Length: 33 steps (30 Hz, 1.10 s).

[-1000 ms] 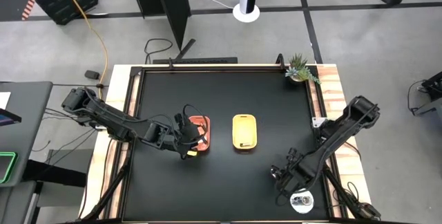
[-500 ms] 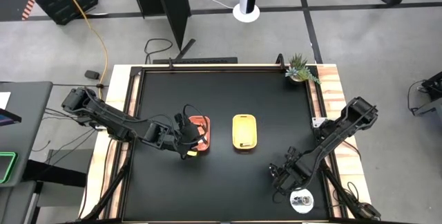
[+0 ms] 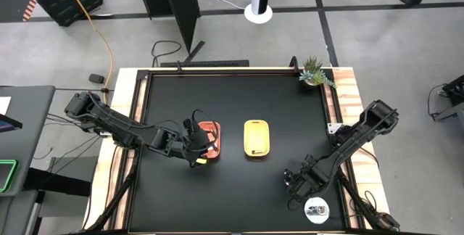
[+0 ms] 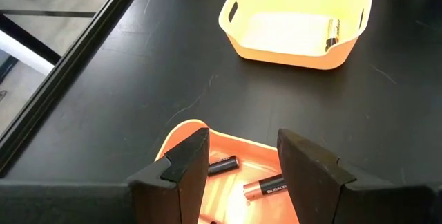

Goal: Sort batteries
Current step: Put the right silver battery into the yellow bin

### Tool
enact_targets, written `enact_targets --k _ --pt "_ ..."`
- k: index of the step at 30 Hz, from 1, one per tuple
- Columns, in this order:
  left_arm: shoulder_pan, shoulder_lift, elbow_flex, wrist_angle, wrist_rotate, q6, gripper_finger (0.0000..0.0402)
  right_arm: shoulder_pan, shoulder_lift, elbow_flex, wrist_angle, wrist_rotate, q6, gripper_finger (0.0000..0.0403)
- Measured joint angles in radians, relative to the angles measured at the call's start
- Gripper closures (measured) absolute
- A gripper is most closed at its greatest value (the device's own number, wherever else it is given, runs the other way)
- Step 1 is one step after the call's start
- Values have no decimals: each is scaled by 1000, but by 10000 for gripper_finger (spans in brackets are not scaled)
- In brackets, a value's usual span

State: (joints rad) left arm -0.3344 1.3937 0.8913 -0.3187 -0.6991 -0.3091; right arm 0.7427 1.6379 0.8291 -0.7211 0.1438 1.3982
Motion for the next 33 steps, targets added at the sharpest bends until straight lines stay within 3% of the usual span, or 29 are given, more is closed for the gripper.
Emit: enact_targets --k 6,18,33 --pt "0 0 0 -1 0 0 235 4 0 -9 4 -1 -5 253" --pt "0 0 0 -1 0 9 235 2 2 -10 4 -8 -46 356" --pt "0 0 0 0 0 14 235 -47 -53 -16 3 18 -148 366"
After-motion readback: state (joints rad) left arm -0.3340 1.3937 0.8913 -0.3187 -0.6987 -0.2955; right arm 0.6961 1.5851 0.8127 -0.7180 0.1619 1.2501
